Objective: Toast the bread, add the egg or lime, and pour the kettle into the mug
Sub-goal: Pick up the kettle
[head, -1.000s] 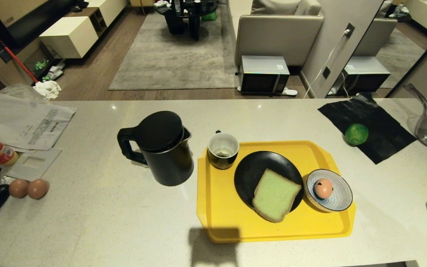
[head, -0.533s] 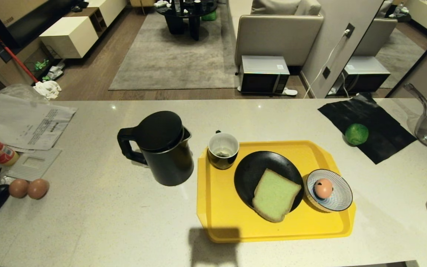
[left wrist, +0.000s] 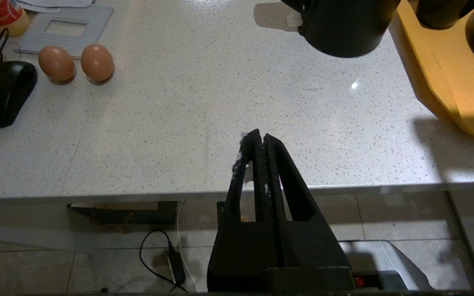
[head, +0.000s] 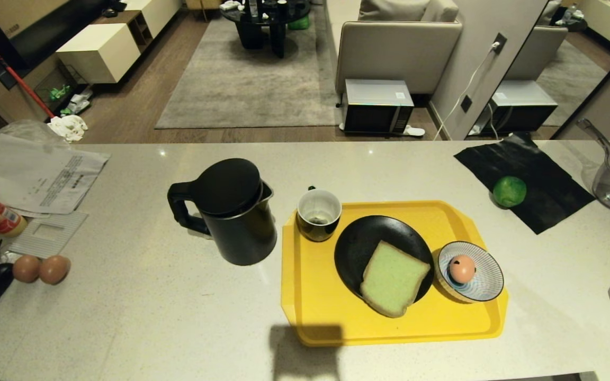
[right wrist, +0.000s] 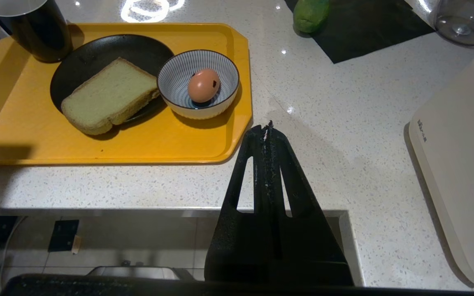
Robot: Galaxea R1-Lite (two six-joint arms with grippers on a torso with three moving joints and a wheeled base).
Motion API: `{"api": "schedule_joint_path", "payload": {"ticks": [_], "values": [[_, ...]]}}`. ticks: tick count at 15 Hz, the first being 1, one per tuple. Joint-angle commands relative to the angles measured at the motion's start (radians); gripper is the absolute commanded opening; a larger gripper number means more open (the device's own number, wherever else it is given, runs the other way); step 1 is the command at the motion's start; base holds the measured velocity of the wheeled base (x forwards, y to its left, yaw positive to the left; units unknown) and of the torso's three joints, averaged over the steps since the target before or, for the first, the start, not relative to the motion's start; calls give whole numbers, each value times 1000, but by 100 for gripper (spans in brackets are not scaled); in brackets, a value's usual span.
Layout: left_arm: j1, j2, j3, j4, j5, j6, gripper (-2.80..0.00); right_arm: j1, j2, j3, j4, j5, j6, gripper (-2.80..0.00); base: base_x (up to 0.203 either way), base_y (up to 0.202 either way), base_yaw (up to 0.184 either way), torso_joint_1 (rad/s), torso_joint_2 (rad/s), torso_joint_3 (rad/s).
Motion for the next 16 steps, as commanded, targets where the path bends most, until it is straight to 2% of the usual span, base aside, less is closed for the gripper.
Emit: {"api": "schedule_joint_path", "payload": {"ticks": [1,3,5,7,10,14,16], "values": [[0,-1,-10,-3,2,-3,-280,0,2,26,-1,0,0,-280,0,0,0,0,0,0],[0,12,-132,40,-7,2,-280,0,2,26,-1,0,0,-280,0,0,0,0,0,0],[-1,87,-328,139,-23,4,-280,0,2,26,-1,0,0,-280,0,0,0,0,0,0],[-5,239,-529,216,-30,5,-280,0,2,26,-1,0,0,-280,0,0,0,0,0,0],[-10,508,-777,266,-29,3,-280,0,2,26,-1,0,0,-280,0,0,0,0,0,0],[-12,807,-948,284,-37,-2,-280,0,2,26,-1,0,0,-280,0,0,0,0,0,0],[-13,938,-988,279,-78,-5,-280,0,2,26,-1,0,0,-280,0,0,0,0,0,0]]}}
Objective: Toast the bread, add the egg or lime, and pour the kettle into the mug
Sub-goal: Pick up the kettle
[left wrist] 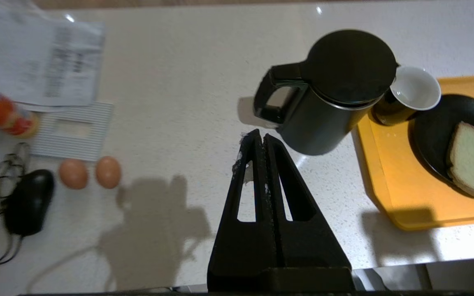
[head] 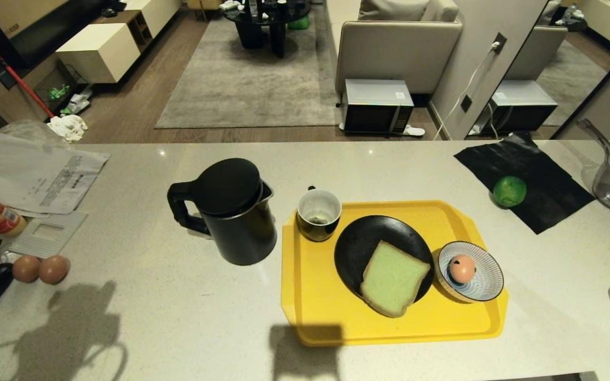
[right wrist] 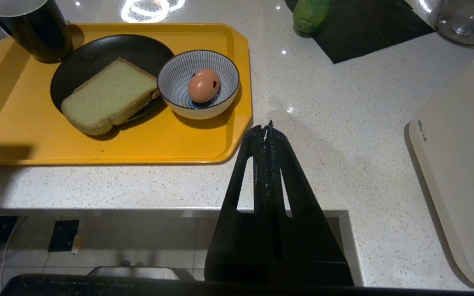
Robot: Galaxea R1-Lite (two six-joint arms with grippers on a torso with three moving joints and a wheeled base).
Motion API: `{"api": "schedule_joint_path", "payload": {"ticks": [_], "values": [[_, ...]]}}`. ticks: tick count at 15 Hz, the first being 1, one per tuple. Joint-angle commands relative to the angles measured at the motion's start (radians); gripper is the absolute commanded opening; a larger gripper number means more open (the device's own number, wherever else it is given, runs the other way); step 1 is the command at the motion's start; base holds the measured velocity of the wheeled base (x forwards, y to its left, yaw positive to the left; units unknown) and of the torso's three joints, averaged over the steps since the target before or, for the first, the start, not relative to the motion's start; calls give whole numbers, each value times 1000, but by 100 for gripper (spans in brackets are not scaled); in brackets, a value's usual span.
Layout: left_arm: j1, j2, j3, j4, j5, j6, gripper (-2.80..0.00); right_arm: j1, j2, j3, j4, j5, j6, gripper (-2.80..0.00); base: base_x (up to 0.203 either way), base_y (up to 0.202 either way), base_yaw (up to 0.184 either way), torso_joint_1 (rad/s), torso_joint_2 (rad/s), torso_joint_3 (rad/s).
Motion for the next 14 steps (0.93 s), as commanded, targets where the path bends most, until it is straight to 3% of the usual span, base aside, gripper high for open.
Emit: {"api": "schedule_joint_path", "payload": {"ticks": [1,5,9,14], "values": [[-1,238,-44,-13,-54,0,-280,0,2,26,-1,0,0,-280,0,0,0,0,0,0],[-7,446,-77,-98,-154,9,-280,0,2,26,-1,0,0,-280,0,0,0,0,0,0],[-45,638,-233,-136,-168,13,-280,0,2,26,-1,0,0,-280,0,0,0,0,0,0],[-168,757,-345,-141,-165,16,-280,0,2,26,-1,0,0,-280,0,0,0,0,0,0]]}}
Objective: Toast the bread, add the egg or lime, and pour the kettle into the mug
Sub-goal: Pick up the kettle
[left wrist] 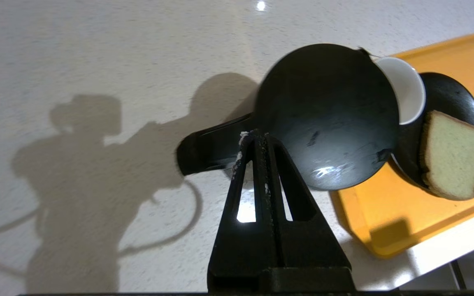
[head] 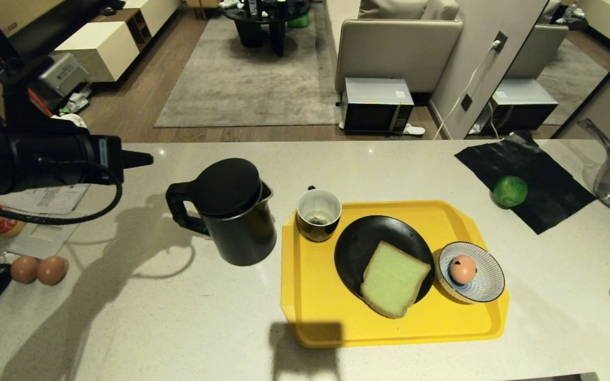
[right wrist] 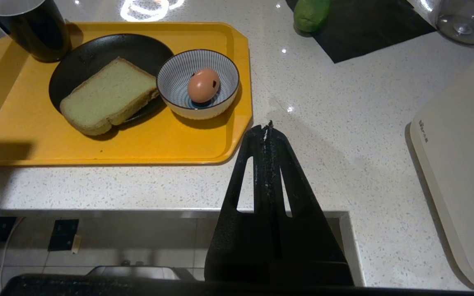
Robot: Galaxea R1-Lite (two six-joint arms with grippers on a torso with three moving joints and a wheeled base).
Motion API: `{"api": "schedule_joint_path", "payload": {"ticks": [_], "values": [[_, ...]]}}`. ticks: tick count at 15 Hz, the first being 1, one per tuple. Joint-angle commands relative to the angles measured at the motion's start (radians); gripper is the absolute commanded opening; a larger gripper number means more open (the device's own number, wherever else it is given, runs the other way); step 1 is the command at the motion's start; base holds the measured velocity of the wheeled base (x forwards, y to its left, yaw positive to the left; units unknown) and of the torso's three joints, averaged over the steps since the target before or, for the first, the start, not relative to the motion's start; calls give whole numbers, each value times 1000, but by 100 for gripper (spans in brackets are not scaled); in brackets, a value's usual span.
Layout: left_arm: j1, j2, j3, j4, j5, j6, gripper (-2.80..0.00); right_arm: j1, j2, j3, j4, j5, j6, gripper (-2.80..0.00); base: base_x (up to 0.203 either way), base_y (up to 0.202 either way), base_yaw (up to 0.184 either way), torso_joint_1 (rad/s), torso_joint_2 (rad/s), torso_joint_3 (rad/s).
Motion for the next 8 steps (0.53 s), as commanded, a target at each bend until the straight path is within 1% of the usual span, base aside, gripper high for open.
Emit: {"api": "schedule_joint_path", "payload": {"ticks": [1,5,8], "values": [[-61,62,-35,1,3,-1,-280,0,2,26,-1,0,0,-280,0,0,0,0,0,0],[-176,52,-48,34,13,-6,-280,0,2,26,-1,0,0,-280,0,0,0,0,0,0],[-180,80,-50,36,13,-2,-280,0,2,26,-1,0,0,-280,0,0,0,0,0,0]]}}
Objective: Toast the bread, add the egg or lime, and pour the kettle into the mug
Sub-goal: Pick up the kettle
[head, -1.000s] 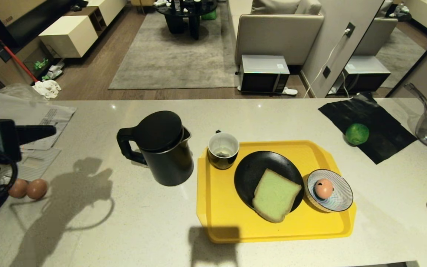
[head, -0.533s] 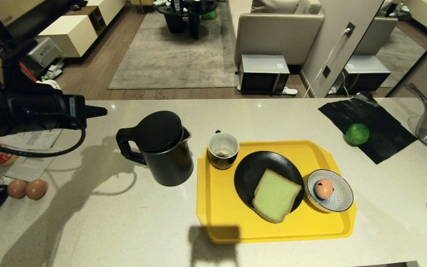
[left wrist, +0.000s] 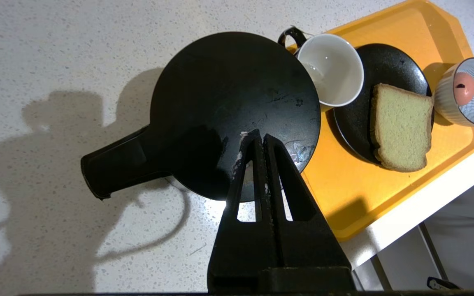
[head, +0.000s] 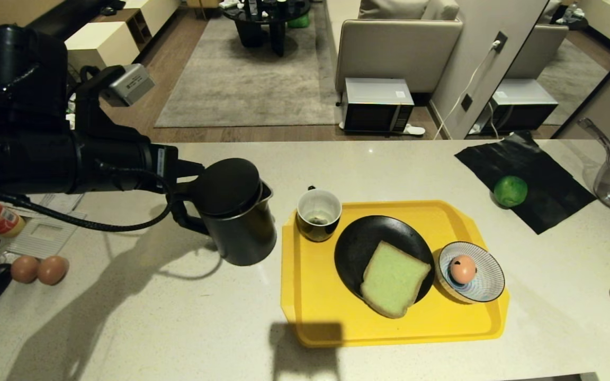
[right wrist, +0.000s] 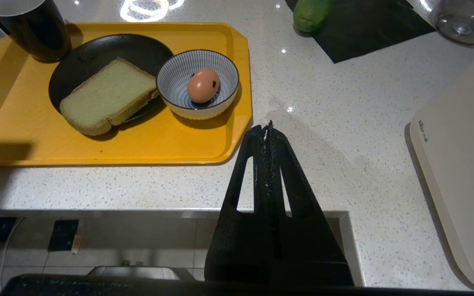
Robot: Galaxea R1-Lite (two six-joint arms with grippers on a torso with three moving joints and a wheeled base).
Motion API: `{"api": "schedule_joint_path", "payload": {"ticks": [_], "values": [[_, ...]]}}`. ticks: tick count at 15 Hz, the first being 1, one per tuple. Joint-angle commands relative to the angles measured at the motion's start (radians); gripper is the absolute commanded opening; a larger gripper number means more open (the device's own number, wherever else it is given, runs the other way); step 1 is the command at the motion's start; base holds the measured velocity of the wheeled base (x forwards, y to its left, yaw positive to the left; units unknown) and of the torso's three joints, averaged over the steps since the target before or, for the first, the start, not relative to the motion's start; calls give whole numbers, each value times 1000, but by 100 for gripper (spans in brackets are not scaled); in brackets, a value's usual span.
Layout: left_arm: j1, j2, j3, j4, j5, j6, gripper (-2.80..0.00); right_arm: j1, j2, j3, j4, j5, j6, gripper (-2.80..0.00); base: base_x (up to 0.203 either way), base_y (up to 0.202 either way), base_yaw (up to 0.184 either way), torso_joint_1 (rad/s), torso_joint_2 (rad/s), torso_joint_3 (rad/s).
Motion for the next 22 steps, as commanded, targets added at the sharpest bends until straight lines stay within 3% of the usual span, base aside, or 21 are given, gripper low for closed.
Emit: {"api": "schedule_joint_path", "payload": {"ticks": [1,17,20,22], "values": [[-6,30,-1,-5,-1,2,-280,0,2,26,-1,0,0,-280,0,0,0,0,0,0],[-18,251,-51,-103,-9,11,-280,0,2,26,-1,0,0,-280,0,0,0,0,0,0],[-29,226,-110,-69,-5,10,-280,0,2,26,-1,0,0,-280,0,0,0,0,0,0],[-31,190,-184,12,0,8,-280,0,2,26,-1,0,0,-280,0,0,0,0,0,0]]}}
